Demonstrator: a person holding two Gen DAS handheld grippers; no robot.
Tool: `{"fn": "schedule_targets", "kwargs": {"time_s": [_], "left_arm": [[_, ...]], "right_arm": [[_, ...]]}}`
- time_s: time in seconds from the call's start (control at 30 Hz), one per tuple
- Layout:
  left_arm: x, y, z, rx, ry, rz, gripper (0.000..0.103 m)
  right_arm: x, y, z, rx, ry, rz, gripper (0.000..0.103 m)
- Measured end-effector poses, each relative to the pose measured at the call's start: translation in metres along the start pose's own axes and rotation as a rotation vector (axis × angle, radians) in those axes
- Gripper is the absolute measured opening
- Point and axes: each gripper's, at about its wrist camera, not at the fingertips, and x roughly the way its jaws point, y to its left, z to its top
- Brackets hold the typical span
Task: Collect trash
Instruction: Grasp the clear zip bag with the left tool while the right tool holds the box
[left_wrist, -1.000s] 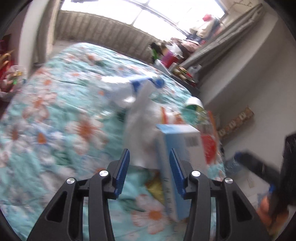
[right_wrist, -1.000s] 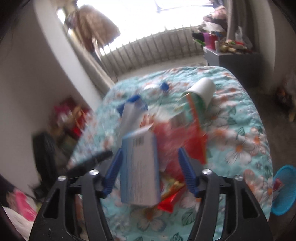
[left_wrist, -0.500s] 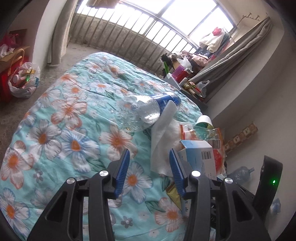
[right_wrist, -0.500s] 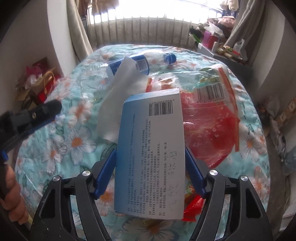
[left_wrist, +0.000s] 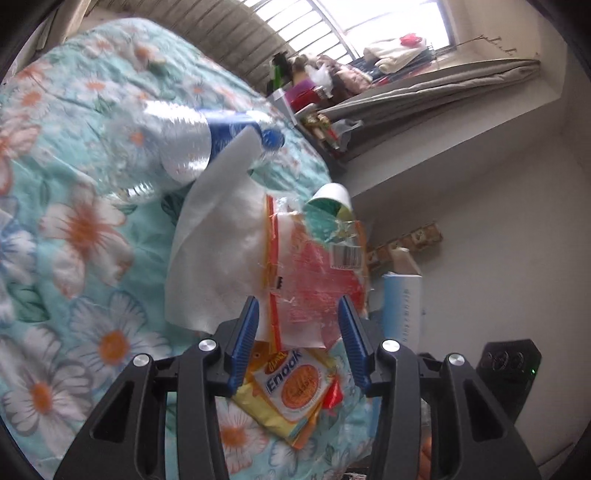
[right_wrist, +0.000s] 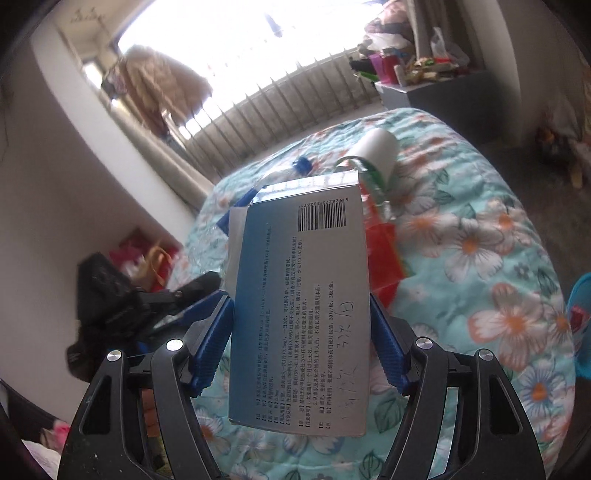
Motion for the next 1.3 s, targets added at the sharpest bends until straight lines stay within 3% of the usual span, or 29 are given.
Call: {"fn": "schedule_targets", "kwargs": {"time_s": [0.2, 0.3, 0.4, 0.63, 0.67, 0.83, 1.07, 1.3], "left_arm": [[0.032, -0.007, 0.009, -0.006, 0.032, 0.138, 0.043], [0.041, -0.007, 0.013, -0.013, 0.049, 0.155, 0.044], [0.046, -0.006, 0.016, -0.033, 0.066, 0.110, 0.044], [0.045, -0.014, 0.021, -0.065, 0.087, -0.120, 0.043], [0.047, -0.016, 0.022, -0.064, 0.089, -0.113, 0.040], [0.051, -0.027, 0.024, -0.021, 0.085, -0.044, 0.010], [0.034, -0.066, 0.023, 0.090, 0.022, -0.072, 0.004], [0.014, -0.132, 0.014, 0.265, -0.019, -0.149, 0.004]], "right_arm": [[0.004, -0.035, 0.001, 0.113, 0.003, 0.078, 0.067], [0.007, -0.049, 0.000, 0.168, 0.011, 0.125, 0.067], [0.012, -0.063, -0.001, 0.230, 0.022, 0.176, 0.066], [0.020, -0.087, -0.005, 0.327, 0.038, 0.248, 0.066], [0.020, -0.089, -0.006, 0.338, 0.037, 0.259, 0.066], [0.010, -0.092, -0.008, 0.351, 0.009, 0.281, 0.066], [-0.027, -0.098, -0.010, 0.354, -0.069, 0.310, 0.066], [-0.088, -0.111, -0.017, 0.365, -0.221, 0.311, 0.066]]}}
